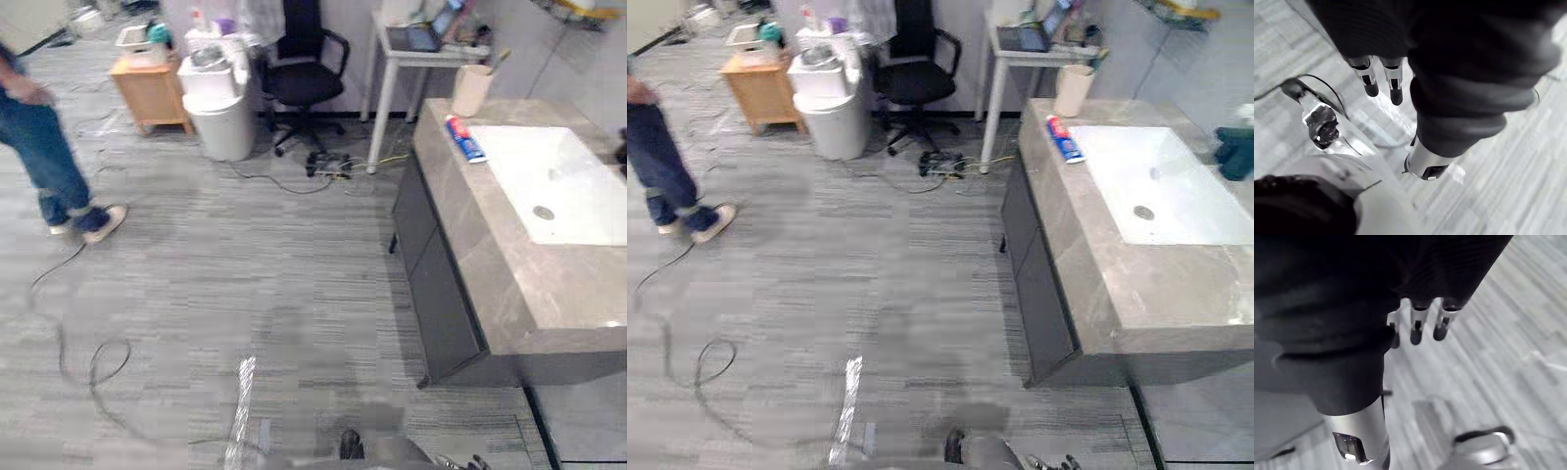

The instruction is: Organize washtable

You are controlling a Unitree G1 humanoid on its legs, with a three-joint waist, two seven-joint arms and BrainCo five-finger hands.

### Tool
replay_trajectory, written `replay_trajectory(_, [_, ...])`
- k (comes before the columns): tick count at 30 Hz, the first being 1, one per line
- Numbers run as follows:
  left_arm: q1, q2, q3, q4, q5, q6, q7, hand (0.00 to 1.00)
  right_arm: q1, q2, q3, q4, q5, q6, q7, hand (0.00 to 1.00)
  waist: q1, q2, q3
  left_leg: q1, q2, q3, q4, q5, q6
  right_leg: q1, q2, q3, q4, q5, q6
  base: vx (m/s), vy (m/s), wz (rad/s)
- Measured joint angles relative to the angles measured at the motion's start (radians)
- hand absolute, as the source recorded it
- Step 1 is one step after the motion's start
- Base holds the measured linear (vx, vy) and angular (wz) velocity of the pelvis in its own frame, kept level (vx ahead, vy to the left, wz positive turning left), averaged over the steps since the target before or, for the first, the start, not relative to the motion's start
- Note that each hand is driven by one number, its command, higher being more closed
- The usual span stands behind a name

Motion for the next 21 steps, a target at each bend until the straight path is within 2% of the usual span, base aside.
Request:
replay_trajectory(1, [-0.007, 0.014, -0.009, -0.021, -0.001, 0.000, -0.001, 0.00, -0.003, 0.002, 0.024, 0.005, -0.007, 0.003, -0.007, 0.00, 0.002, -0.027, 0.008, -0.048, 0.016, 0.033, 0.060, -0.013, 0.023, 0.075, 0.010, 0.049, -0.040, -0.011, -0.006, 0.58, -0.003, -1.15])
replay_trajectory(2, [-0.013, 0.024, -0.012, -0.029, -0.002, 0.000, 0.001, 0.00, -0.006, 0.010, 0.036, 0.004, -0.010, 0.005, -0.010, 0.00, 0.004, -0.030, 0.011, -0.075, 0.017, 0.052, 0.063, -0.021, 0.037, 0.106, 0.009, 0.083, -0.059, -0.014, -0.008, 0.57, 0.021, -1.26])
replay_trajectory(3, [-0.017, 0.035, -0.035, -0.053, -0.022, -0.006, 0.017, 0.00, -0.014, 0.019, 0.071, 0.003, -0.023, 0.006, -0.012, 0.00, 0.014, -0.068, 0.013, -0.148, 0.014, 0.076, 0.033, -0.045, 0.076, 0.177, 0.001, 0.165, -0.107, -0.014, -0.008, 0.44, 0.043, -1.18])
replay_trajectory(4, [-0.020, 0.041, -0.044, -0.061, -0.039, -0.012, 0.026, 0.00, -0.019, 0.024, 0.078, 0.002, -0.025, 0.006, -0.012, 0.00, 0.022, -0.072, 0.014, -0.175, 0.013, 0.076, 0.006, -0.055, 0.087, 0.199, -0.005, 0.194, -0.124, -0.014, -0.008, 0.54, 0.115, -1.45])
replay_trajectory(6, [-0.037, 0.048, -0.054, -0.062, -0.093, -0.029, 0.020, 0.00, -0.022, 0.031, 0.085, 0.004, -0.022, 0.009, -0.012, 0.00, 0.055, -0.088, 0.020, -0.231, 0.012, 0.065, -0.204, -0.067, 0.099, 0.272, -0.037, 0.279, -0.166, -0.017, -0.001, 0.51, 0.218, -1.36])
replay_trajectory(7, [-0.038, 0.048, -0.061, -0.063, -0.105, -0.031, 0.020, 0.00, -0.025, 0.035, 0.084, 0.005, -0.022, 0.010, -0.011, 0.00, 0.058, -0.095, 0.021, -0.237, 0.010, 0.064, -0.285, -0.065, 0.096, 0.293, -0.053, 0.292, -0.177, -0.024, 0.011, 0.51, 0.302, -1.30])
replay_trajectory(8, [-0.039, 0.046, -0.063, -0.060, -0.127, -0.034, 0.021, 0.00, -0.035, 0.041, 0.076, 0.007, -0.022, 0.013, -0.011, 0.00, 0.059, -0.107, 0.029, -0.244, 0.002, 0.035, -0.460, -0.052, 0.077, 0.333, -0.086, 0.331, -0.197, -0.038, 0.035, 0.52, 0.378, -1.05])
replay_trajectory(9, [-0.038, 0.046, -0.068, -0.056, -0.139, -0.037, 0.024, 0.00, -0.036, 0.040, 0.065, 0.006, -0.024, 0.013, -0.011, 0.00, 0.057, -0.101, 0.026, -0.245, 0.004, -0.001, -0.605, -0.029, 0.050, 0.349, -0.104, 0.361, -0.202, -0.047, 0.048, 0.52, 0.422, -1.18])
replay_trajectory(10, [-0.039, 0.036, -0.073, -0.056, -0.152, -0.040, 0.025, 0.00, -0.029, 0.033, 0.058, 0.006, -0.024, 0.010, -0.012, 0.00, 0.056, -0.087, 0.021, -0.241, 0.021, -0.045, -0.746, -0.009, 0.017, 0.350, -0.118, 0.397, -0.201, -0.057, 0.060, 0.50, 0.532, -1.54])
replay_trajectory(11, [-0.032, 0.019, -0.073, -0.055, -0.160, -0.044, 0.027, 0.00, -0.029, 0.017, 0.060, 0.009, -0.028, 0.007, -0.012, 0.00, 0.077, -0.063, 0.016, -0.236, 0.060, -0.081, -0.857, 0.002, -0.003, 0.353, -0.137, 0.448, -0.198, -0.080, 0.087, 0.60, 0.765, -2.02])
replay_trajectory(12, [-0.020, 0.004, -0.062, -0.049, -0.167, -0.047, 0.033, 0.00, -0.030, 0.011, 0.055, 0.010, -0.031, 0.004, -0.015, 0.00, 0.092, -0.037, 0.003, -0.241, 0.110, -0.044, -0.829, 0.054, -0.065, 0.358, -0.162, 0.485, -0.196, -0.107, 0.100, 0.58, 0.770, -1.98])
replay_trajectory(13, [-0.013, 0.001, -0.053, -0.046, -0.168, -0.046, 0.041, 0.00, -0.034, 0.010, 0.053, 0.013, -0.031, 0.007, -0.018, 0.00, 0.094, -0.046, 0.001, -0.247, 0.118, -0.014, -0.781, 0.082, -0.092, 0.351, -0.184, 0.496, -0.188, -0.111, 0.105, 0.46, 0.641, -1.90])
replay_trajectory(14, [-0.011, 0.010, -0.035, -0.046, -0.168, -0.047, 0.053, 0.00, -0.036, 0.033, 0.037, 0.017, -0.031, 0.007, -0.022, 0.00, 0.095, -0.056, -0.013, -0.247, 0.116, 0.030, -0.704, 0.108, -0.087, 0.327, -0.217, 0.502, -0.151, -0.084, 0.130, 0.43, 0.616, -1.78])
replay_trajectory(15, [-0.003, 0.027, -0.033, -0.044, -0.168, -0.047, 0.054, 0.00, -0.037, 0.062, 0.026, 0.031, -0.028, 0.007, -0.028, 0.00, 0.103, -0.090, -0.033, -0.217, 0.096, 0.075, -0.675, 0.135, -0.035, 0.288, -0.255, 0.506, -0.090, -0.054, 0.167, 0.44, 0.615, -1.63])
replay_trajectory(16, [-0.010, 0.046, -0.037, -0.031, -0.166, -0.047, 0.054, 0.00, -0.038, 0.085, 0.016, 0.039, -0.018, 0.006, -0.030, 0.00, 0.094, -0.121, -0.043, -0.196, 0.080, 0.110, -0.670, 0.115, -0.011, 0.264, -0.282, 0.494, -0.049, -0.037, 0.167, 0.51, 0.695, -1.11])
replay_trajectory(17, [-0.020, 0.078, -0.054, -0.008, -0.154, -0.045, 0.048, 0.00, -0.054, 0.094, 0.012, 0.059, -0.002, 0.006, -0.029, 0.00, 0.067, -0.144, -0.046, -0.149, 0.047, 0.153, -0.687, 0.095, 0.019, 0.217, -0.312, 0.465, 0.044, 0.034, 0.173, 0.39, 0.509, -0.44])
replay_trajectory(18, [-0.033, 0.089, -0.079, -0.007, -0.145, -0.041, 0.047, 0.00, -0.063, 0.097, 0.009, 0.061, 0.005, 0.002, -0.029, 0.00, 0.049, -0.140, -0.044, -0.099, 0.027, 0.181, -0.721, 0.084, 0.045, 0.170, -0.320, 0.450, 0.144, 0.143, 0.173, 0.36, 0.468, -0.26])
replay_trajectory(19, [-0.043, 0.090, -0.091, -0.008, -0.136, -0.040, 0.048, 0.00, -0.064, 0.097, 0.007, 0.066, 0.020, -0.003, -0.028, 0.00, 0.048, -0.136, -0.042, -0.066, 0.017, 0.199, -0.741, 0.083, 0.059, 0.147, -0.321, 0.447, 0.192, 0.176, 0.188, 0.29, 0.418, -0.16])
replay_trajectory(20, [-0.068, 0.094, -0.112, -0.007, -0.119, -0.039, 0.048, 0.00, -0.064, 0.091, 0.004, 0.067, 0.030, -0.012, -0.020, 0.00, 0.046, -0.122, -0.035, -0.006, 0.006, 0.225, -0.779, 0.078, 0.082, 0.103, -0.316, 0.431, 0.296, 0.157, 0.185, 0.19, 0.284, -0.15])
replay_trajectory(21, [-0.080, 0.110, -0.122, -0.007, -0.117, -0.037, 0.048, 0.00, -0.064, 0.089, -0.002, 0.065, 0.037, -0.016, -0.015, 0.00, 0.046, -0.118, -0.032, 0.028, -0.002, 0.237, -0.801, 0.076, 0.089, 0.079, -0.305, 0.414, 0.353, 0.139, 0.187, 0.23, 0.367, -0.29])
